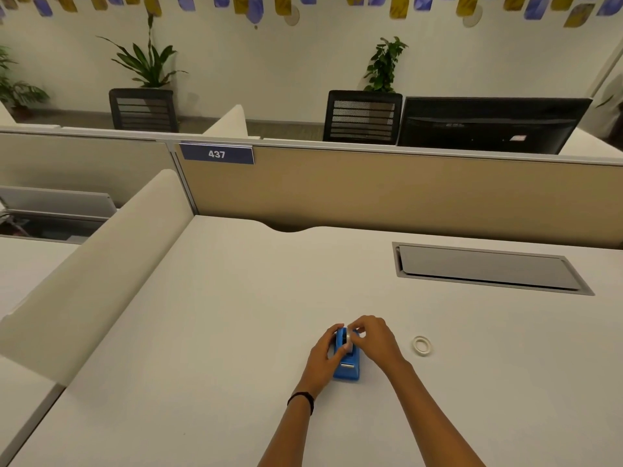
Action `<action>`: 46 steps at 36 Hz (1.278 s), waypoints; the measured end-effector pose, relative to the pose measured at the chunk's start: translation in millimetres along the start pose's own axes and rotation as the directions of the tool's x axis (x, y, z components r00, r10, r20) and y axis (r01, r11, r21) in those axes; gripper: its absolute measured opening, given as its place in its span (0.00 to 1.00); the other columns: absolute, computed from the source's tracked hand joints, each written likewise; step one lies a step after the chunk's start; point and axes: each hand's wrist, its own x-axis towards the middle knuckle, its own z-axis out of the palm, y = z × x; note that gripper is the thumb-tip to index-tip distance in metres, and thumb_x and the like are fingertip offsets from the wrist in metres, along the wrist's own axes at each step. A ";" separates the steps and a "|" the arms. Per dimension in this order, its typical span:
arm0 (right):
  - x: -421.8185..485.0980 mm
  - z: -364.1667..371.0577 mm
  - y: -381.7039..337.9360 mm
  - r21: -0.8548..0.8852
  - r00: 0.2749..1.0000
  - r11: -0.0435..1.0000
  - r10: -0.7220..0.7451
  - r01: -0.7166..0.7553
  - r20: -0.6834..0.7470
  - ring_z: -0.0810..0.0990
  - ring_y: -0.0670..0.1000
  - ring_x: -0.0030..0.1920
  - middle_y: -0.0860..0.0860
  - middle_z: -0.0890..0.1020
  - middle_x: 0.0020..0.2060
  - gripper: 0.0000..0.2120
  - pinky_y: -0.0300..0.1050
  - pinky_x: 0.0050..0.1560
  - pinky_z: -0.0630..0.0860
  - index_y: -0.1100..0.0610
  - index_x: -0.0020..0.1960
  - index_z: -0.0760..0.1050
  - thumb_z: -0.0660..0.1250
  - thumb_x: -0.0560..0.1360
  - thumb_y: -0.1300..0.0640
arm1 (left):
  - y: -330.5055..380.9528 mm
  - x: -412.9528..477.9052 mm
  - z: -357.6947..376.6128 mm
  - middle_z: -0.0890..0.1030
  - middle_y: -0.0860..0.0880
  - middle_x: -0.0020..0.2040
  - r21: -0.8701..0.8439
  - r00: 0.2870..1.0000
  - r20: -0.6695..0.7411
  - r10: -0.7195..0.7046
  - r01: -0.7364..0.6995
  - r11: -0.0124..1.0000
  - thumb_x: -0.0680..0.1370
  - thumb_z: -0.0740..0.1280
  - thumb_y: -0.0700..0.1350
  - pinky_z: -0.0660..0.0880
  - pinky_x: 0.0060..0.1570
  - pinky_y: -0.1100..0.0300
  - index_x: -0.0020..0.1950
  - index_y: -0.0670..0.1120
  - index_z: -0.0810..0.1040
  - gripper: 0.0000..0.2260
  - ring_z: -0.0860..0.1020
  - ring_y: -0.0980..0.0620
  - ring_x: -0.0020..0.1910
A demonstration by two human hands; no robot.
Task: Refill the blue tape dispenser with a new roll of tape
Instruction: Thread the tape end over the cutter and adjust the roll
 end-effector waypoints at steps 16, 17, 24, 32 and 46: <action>-3.9 1.8 -4.5 -0.118 0.995 0.993 -0.039 0.028 -0.095 0.80 0.52 0.50 0.54 0.84 0.49 0.09 0.44 0.54 0.75 0.59 0.51 0.80 0.64 0.75 0.58 | -4.9 2.2 -0.9 0.71 0.54 0.68 0.012 1.000 0.011 0.004 -0.004 1.000 0.77 0.65 0.51 0.69 0.65 0.62 0.67 0.57 0.65 0.19 0.71 0.55 0.66; -4.4 1.9 -4.3 -0.120 0.995 0.992 -0.041 0.030 -0.093 0.80 0.53 0.50 0.54 0.84 0.50 0.09 0.45 0.55 0.75 0.59 0.51 0.80 0.64 0.75 0.58 | -5.5 2.6 -1.1 0.71 0.54 0.68 0.012 1.000 0.012 0.004 -0.004 1.000 0.77 0.65 0.51 0.69 0.66 0.61 0.68 0.56 0.65 0.20 0.71 0.55 0.66; -10.7 3.3 0.0 -0.066 0.995 0.997 -0.043 0.036 -0.094 0.79 0.53 0.51 0.55 0.83 0.50 0.08 0.47 0.56 0.74 0.59 0.51 0.79 0.64 0.75 0.56 | -6.4 3.4 -1.4 0.71 0.55 0.67 0.014 1.000 0.001 0.008 -0.008 1.000 0.77 0.64 0.54 0.72 0.54 0.75 0.69 0.55 0.64 0.22 0.72 0.56 0.64; -11.5 5.3 5.1 -0.067 0.993 0.995 -0.084 0.079 -0.086 0.79 0.50 0.49 0.53 0.83 0.48 0.08 0.48 0.64 0.68 0.57 0.49 0.79 0.65 0.75 0.55 | -5.4 4.3 2.1 0.74 0.53 0.65 -0.015 0.999 -0.033 0.032 -0.032 0.999 0.77 0.64 0.52 0.73 0.59 0.66 0.67 0.54 0.67 0.19 0.74 0.54 0.62; -11.8 10.2 8.5 -0.076 0.992 0.992 -0.102 0.096 -0.073 0.78 0.49 0.51 0.51 0.82 0.50 0.09 0.50 0.73 0.53 0.56 0.48 0.79 0.64 0.75 0.52 | 4.0 15.2 2.9 0.79 0.51 0.53 -0.029 0.990 -0.139 0.021 -0.025 0.999 0.76 0.67 0.45 0.76 0.52 0.66 0.57 0.48 0.74 0.10 0.79 0.52 0.51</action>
